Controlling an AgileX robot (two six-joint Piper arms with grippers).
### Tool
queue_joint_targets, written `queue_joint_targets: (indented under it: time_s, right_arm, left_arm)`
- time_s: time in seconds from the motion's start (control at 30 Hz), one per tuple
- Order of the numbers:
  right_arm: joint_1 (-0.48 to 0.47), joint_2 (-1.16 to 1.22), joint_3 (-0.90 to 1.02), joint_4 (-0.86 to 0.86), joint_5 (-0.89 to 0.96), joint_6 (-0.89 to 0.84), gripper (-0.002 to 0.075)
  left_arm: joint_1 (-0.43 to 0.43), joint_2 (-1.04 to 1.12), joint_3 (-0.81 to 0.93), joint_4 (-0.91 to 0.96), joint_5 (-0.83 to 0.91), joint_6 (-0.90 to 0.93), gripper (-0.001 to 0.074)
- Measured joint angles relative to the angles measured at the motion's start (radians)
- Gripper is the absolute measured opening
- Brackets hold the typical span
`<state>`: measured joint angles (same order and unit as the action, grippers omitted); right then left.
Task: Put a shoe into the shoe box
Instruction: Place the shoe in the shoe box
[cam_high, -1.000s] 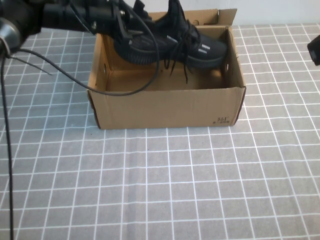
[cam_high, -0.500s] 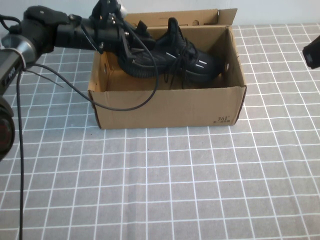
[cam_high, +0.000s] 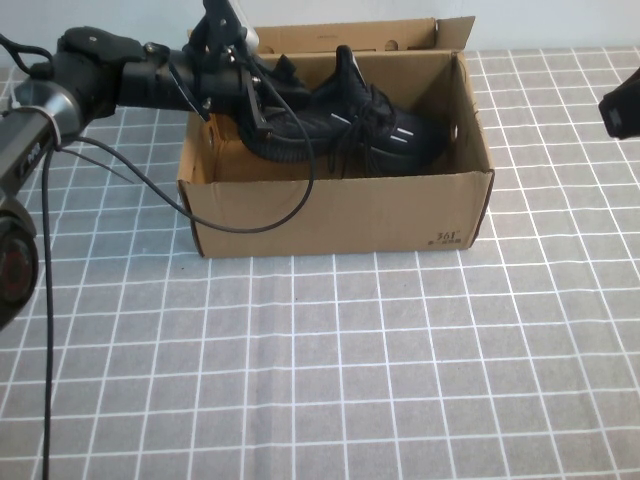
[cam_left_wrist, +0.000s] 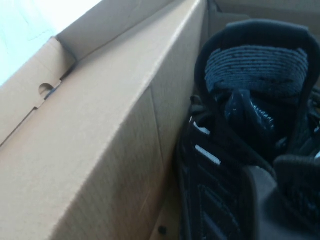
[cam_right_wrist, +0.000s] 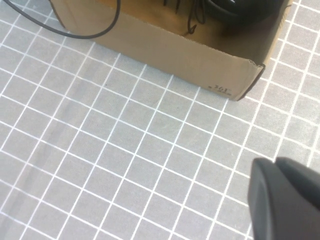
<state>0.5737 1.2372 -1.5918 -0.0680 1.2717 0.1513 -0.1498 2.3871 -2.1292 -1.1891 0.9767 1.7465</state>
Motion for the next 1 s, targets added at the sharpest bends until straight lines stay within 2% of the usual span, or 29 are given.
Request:
queue_joint_targets:
  time_s: [0.23, 0.3, 0.37, 0.5, 0.6, 0.83, 1.0]
  right_arm:
    - [0.0, 0.0, 0.0, 0.004, 0.0, 0.0, -0.0016]
    - [0.0, 0.0, 0.0, 0.004, 0.0, 0.0, -0.0016]
    - [0.0, 0.0, 0.0, 0.004, 0.0, 0.0, -0.0016]
    - [0.0, 0.0, 0.0, 0.004, 0.0, 0.0, -0.0016]
    - [0.0, 0.0, 0.0, 0.006, 0.0, 0.0, -0.0016]
    - [0.0, 0.0, 0.0, 0.01, 0.0, 0.0, -0.0016]
    - [0.0, 0.0, 0.0, 0.011, 0.0, 0.0, -0.0016]
  left_arm:
    - [0.0, 0.009, -0.001, 0.01, -0.007, 0.0, 0.0066]
    - [0.0, 0.011, -0.004, 0.036, -0.011, 0.0, 0.0088]
    - [0.0, 0.012, -0.005, 0.073, -0.026, -0.004, 0.0146]
    - [0.0, 0.013, -0.007, 0.097, -0.08, -0.015, 0.0323]
    - [0.0, 0.013, -0.008, 0.098, -0.125, -0.018, 0.0374]
    - [0.0, 0.013, -0.008, 0.097, -0.122, -0.06, 0.0384]
    - [0.0, -0.03, -0.008, 0.132, -0.144, -0.254, 0.0277]
